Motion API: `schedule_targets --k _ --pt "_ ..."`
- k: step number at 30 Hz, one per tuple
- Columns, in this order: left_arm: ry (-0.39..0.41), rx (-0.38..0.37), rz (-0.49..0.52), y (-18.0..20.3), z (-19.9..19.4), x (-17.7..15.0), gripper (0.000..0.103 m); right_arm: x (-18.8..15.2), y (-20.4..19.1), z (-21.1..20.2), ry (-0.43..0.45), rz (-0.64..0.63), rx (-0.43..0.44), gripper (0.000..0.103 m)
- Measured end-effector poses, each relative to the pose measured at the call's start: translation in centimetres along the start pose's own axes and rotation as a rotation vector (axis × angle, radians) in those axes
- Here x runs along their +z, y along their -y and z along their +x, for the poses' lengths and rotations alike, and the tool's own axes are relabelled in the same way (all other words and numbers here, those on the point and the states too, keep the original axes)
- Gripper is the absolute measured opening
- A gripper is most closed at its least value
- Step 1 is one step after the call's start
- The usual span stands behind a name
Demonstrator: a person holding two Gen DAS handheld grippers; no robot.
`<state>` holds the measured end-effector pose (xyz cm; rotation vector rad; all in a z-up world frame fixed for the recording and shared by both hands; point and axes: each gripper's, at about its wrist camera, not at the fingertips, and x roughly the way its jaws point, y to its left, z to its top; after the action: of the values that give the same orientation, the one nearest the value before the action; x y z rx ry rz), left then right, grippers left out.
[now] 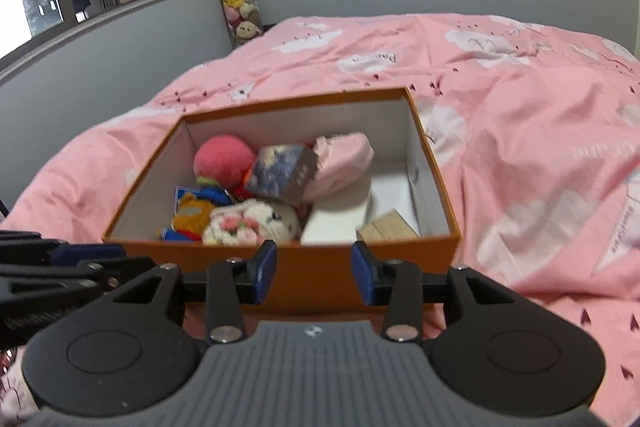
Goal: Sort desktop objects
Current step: 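Withdraw both tools toward the black box and round mirror compact, then close the left tool on the black box while the right tool approaches the round compact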
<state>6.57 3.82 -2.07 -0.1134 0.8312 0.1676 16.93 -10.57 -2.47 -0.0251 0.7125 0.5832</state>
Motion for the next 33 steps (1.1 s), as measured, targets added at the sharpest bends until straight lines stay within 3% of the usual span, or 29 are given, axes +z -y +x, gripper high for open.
schedule_targets --k 5,13,18,22,30,33 --pt "-0.043 -0.028 -0.032 -1.3 -0.3 -1.0 0.034 -1.9 0.2 -0.2 -0.056 -0.004 -0.018 0.030" --pt "-0.107 -0.061 -0.014 -2.1 -0.4 -2.6 0.035 -4.2 -0.2 -0.1 -0.151 -0.023 0.017 0.029" --pt "-0.149 -0.052 0.005 -2.2 0.1 -3.4 0.051 -4.9 -1.0 0.2 -0.201 -0.038 0.066 0.030" --pt "-0.191 -0.042 0.016 -2.2 0.6 -3.7 0.053 -5.2 -1.1 0.8 -0.242 -0.036 0.076 0.030" --pt "-0.239 -0.021 0.067 -1.8 1.3 -4.2 0.057 -5.7 -1.0 1.7 -0.296 -0.034 0.084 0.046" --pt "-0.256 -0.018 0.065 -1.8 1.7 -4.4 0.057 -5.8 -1.0 2.1 -0.310 -0.028 0.096 0.046"
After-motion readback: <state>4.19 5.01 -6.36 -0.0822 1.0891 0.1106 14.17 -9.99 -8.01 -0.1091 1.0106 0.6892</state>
